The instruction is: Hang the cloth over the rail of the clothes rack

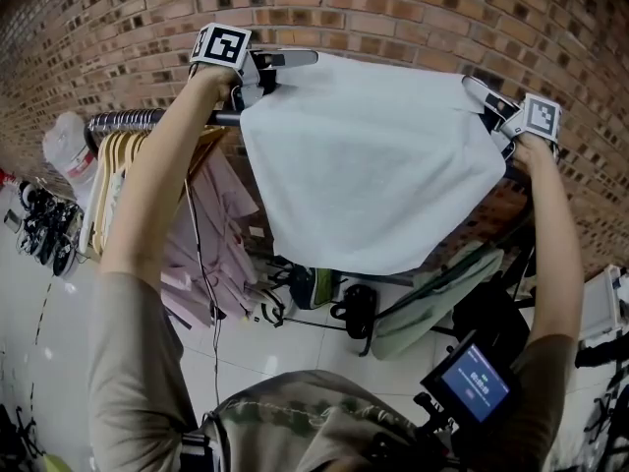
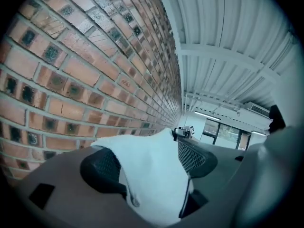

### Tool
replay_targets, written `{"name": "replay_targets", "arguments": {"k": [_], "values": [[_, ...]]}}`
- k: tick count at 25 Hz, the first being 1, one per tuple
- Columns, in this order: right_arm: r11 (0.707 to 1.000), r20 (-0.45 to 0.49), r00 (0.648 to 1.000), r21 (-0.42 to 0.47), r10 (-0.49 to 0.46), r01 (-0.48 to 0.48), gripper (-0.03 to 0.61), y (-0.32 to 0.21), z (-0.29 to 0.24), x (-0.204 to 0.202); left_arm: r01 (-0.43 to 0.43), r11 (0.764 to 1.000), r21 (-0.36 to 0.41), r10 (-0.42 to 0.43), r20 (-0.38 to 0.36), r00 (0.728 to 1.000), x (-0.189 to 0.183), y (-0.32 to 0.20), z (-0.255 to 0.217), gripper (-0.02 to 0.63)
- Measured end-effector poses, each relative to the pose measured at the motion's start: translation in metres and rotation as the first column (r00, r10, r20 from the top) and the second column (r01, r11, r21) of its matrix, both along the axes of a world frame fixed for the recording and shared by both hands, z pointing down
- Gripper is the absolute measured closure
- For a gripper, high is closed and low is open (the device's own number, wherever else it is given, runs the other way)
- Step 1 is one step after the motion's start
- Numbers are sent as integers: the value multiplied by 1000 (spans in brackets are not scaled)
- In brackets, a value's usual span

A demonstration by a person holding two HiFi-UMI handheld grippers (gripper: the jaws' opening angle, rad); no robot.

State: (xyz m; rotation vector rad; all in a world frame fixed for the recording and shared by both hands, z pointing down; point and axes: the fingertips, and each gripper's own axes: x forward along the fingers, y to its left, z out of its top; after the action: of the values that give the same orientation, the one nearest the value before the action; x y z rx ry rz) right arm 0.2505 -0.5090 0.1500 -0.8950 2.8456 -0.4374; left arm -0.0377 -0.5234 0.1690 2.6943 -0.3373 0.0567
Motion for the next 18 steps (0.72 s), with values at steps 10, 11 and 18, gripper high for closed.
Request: {"name": "replay_targets", "arguments": {"k": [10,11,18], "values": [[995,-3,995,-25,96,-96,316,-7,5,11,51,995,-80,-48,44,998,-11,-13,14,262],[996,-13,996,-22,83,-83,316,-5,6,8,51,995,-82,-44,83,996,-11,-14,21,262],[998,-22,998,-4,61,-61,316,0,5,3,40,998,-48,-33,154,988,-12,-14,31,262]]}}
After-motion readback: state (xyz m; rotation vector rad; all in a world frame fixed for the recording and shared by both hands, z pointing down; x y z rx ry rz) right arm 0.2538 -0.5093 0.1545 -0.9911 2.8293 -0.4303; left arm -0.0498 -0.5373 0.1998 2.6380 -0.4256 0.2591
